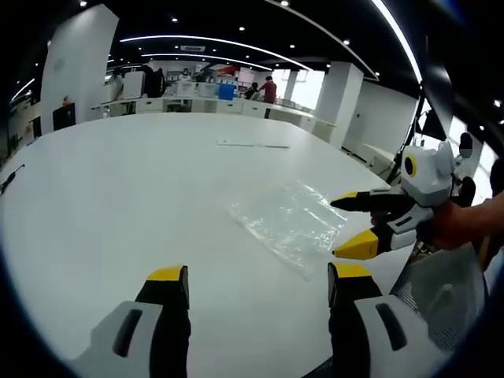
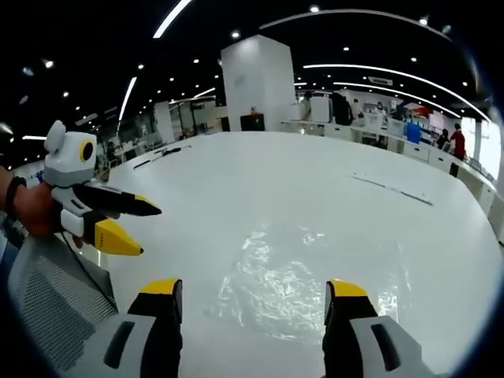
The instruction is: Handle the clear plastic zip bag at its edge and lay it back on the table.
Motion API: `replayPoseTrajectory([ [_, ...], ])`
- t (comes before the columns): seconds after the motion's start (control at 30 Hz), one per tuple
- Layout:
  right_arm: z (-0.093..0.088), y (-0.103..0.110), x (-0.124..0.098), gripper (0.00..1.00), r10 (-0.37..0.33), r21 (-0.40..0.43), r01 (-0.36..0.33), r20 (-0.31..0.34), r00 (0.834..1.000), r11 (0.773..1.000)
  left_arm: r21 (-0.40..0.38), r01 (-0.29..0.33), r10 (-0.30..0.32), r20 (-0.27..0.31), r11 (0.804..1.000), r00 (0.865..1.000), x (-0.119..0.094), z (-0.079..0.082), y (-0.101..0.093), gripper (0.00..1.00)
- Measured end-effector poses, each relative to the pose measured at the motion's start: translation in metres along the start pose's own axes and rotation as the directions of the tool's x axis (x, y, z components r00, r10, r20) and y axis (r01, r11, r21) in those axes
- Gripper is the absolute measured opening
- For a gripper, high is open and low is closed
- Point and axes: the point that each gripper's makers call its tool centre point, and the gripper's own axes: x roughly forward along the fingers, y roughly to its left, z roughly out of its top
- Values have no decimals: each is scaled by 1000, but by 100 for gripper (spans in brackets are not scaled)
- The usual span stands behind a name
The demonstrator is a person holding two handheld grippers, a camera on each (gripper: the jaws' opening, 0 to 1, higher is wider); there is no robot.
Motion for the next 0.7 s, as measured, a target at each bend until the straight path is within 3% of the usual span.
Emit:
replayPoseTrajectory([
  [0.33,-9,3,19,68,6,-32,-8,-69,998,999,27,36,-36,-8,999,999,3,-1,-9,68],
  [0.4,-10,3,19,67,2,2,-2,-71,997,1000,19,38,-38,0,999,999,2,0,-8,68],
  [0.7,-16,11,32,66,12,-30,-15,-107,994,999,-33,18,-16,37,999,999,-2,6,3,68],
])
